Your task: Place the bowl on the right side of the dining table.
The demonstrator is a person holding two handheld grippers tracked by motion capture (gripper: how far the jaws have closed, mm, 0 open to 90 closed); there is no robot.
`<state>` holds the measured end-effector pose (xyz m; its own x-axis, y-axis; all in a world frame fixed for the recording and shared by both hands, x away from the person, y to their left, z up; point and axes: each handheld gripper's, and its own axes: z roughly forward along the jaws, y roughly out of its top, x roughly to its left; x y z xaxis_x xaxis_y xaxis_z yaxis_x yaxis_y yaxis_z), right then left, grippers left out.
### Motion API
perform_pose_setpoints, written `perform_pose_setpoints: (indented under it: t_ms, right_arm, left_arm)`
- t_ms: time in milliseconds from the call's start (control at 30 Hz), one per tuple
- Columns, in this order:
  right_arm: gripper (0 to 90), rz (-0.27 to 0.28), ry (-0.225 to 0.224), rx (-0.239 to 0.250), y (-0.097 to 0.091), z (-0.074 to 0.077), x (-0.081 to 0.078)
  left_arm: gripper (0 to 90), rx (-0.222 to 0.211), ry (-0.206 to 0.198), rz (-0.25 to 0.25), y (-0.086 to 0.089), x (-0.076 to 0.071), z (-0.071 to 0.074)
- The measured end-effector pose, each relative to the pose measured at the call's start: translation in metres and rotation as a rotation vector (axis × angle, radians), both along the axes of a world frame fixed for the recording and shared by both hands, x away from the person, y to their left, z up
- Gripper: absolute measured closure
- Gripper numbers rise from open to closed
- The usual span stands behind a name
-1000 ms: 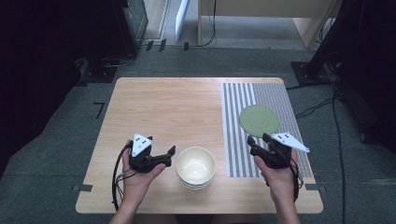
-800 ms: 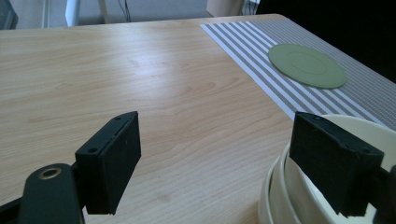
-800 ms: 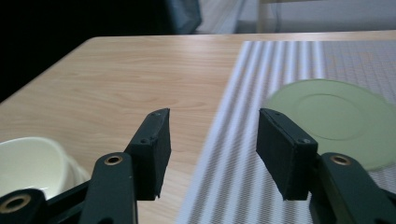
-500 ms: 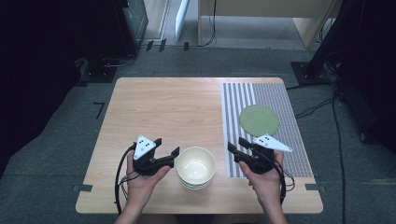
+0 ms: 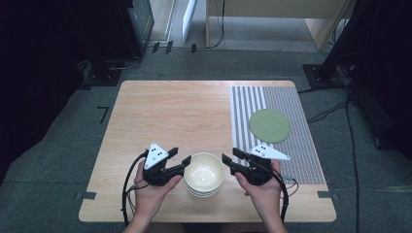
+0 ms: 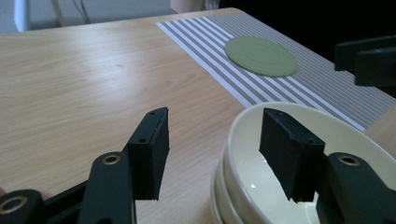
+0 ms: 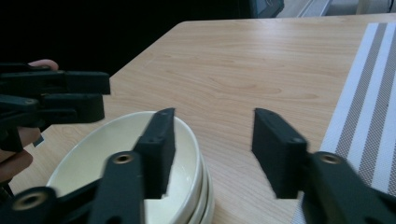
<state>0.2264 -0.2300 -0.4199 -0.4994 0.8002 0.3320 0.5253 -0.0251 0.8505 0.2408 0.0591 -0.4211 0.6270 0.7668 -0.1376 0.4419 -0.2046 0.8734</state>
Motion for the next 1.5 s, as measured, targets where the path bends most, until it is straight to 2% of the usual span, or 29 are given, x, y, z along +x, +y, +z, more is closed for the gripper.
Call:
perform_pose_setpoints:
  t_ms: [100, 167, 267, 367, 433, 600, 733, 900, 1033, 1100, 1167, 1300, 1400, 1500]
  right_arm:
    - [53.7, 0.021, 0.006, 0.009, 0.004, -0.002, 0.000]
    - [53.1, 0.023, 0.006, -0.026, 0.011, -0.005, -0.001]
    - [49.2, 0.025, 0.025, -0.039, 0.015, -0.008, -0.001]
    - [43.5, 0.012, 0.038, -0.075, 0.020, -0.012, -0.001]
    - [43.4, 0.009, 0.054, -0.084, 0.023, -0.015, 0.000]
    - [51.9, 0.006, 0.068, -0.097, 0.026, -0.018, 0.000]
    - [57.2, -0.013, 0.088, -0.108, 0.028, -0.020, 0.001]
    - [63.0, -0.021, 0.111, -0.107, 0.030, -0.022, 0.003]
    - [65.8, -0.019, 0.110, -0.122, 0.033, -0.024, 0.003]
    - [67.0, -0.019, 0.112, -0.124, 0.035, -0.025, 0.003]
    - [70.7, -0.010, 0.114, -0.136, 0.038, -0.028, 0.003]
    - [78.9, -0.026, 0.089, -0.159, 0.042, -0.030, 0.001]
    - [84.5, -0.031, 0.060, -0.136, 0.040, -0.030, 0.000]
    - [84.7, -0.036, 0.036, -0.145, 0.040, -0.030, -0.002]
  left_arm:
    - [45.4, 0.028, 0.022, -0.011, -0.005, 0.000, -0.004]
    - [47.9, 0.059, 0.023, -0.008, -0.008, 0.000, -0.006]
    - [51.0, 0.092, 0.015, -0.001, -0.012, -0.001, -0.008]
    - [56.2, 0.100, 0.033, -0.024, -0.015, -0.001, -0.010]
    - [58.2, 0.115, 0.042, -0.035, -0.017, -0.001, -0.012]
    - [67.7, 0.142, 0.068, -0.060, -0.020, 0.000, -0.015]
    - [74.7, 0.169, 0.070, -0.054, -0.023, 0.002, -0.017]
    - [80.5, 0.221, 0.041, -0.037, -0.030, 0.003, -0.016]
    - [82.6, 0.219, 0.025, -0.044, -0.030, 0.004, -0.017]
    - [82.5, 0.230, 0.005, -0.045, -0.031, 0.003, -0.018]
    - [82.8, 0.221, -0.022, -0.048, -0.030, 0.002, -0.018]
    - [83.2, 0.218, -0.052, -0.050, -0.031, 0.000, -0.016]
    - [83.5, 0.215, -0.091, -0.047, -0.031, -0.003, -0.016]
    - [83.7, 0.225, -0.118, -0.046, -0.032, -0.004, -0.015]
